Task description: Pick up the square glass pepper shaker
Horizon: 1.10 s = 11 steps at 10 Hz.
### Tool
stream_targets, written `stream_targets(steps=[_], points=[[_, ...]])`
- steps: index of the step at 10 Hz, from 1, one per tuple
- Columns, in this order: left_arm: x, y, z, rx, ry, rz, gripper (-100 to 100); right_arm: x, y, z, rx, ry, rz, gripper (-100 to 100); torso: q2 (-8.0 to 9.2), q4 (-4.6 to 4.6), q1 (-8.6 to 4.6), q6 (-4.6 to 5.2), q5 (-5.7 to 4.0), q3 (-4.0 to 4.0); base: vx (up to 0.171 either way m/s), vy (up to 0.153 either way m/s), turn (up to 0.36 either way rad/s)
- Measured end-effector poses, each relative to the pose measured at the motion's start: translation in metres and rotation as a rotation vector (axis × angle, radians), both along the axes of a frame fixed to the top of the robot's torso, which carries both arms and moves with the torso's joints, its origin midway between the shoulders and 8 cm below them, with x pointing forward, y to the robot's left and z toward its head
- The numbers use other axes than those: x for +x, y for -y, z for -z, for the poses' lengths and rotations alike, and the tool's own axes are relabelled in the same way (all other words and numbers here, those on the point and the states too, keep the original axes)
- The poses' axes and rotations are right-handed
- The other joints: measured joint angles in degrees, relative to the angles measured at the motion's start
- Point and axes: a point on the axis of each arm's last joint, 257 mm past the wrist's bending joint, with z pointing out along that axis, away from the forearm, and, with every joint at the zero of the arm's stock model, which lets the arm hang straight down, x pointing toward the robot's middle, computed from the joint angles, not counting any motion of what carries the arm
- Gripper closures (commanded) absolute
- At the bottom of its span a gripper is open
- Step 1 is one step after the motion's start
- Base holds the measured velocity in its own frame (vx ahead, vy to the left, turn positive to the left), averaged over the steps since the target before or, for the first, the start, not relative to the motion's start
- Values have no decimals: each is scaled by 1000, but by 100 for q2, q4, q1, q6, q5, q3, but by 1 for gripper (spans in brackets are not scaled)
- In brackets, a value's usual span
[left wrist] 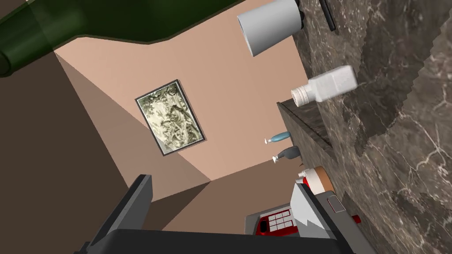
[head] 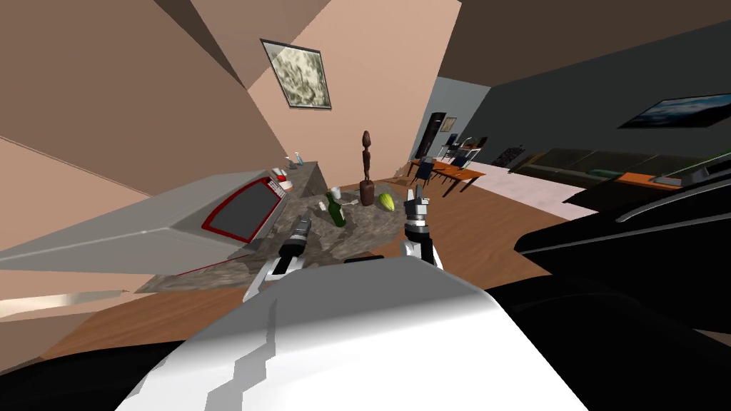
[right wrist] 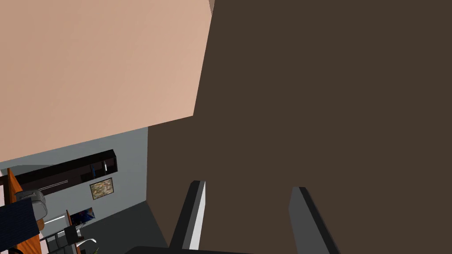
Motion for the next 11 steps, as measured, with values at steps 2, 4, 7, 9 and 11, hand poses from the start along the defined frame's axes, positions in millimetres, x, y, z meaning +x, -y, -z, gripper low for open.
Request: stream_targets(steps=[2,4,7,9,11], points=[[3,-15,19,62,-66,-29,-100,0,0,0,0,0,0,0,0,0,5,-4,1,0,-10,-49,-120],[6,-42,42,128,-141,-67,-100,0,0,0,0,0,0,0,0,0,5,-1,1,0,-17,-56,-231],[2,-78,66,210,-234,-120,-100,0,0,0,0,0,0,0,0,0,14,-1,3,0,-9,-31,-194],[-1,-102,78,261,-290,-156,-100,0,0,0,0,0,0,0,0,1,17,-5,3,1,-8,-20,-157],[-6,-131,90,313,-353,-199,-100,0,0,0,0,0,0,0,0,1,18,-1,3,1,-9,-20,-289]])
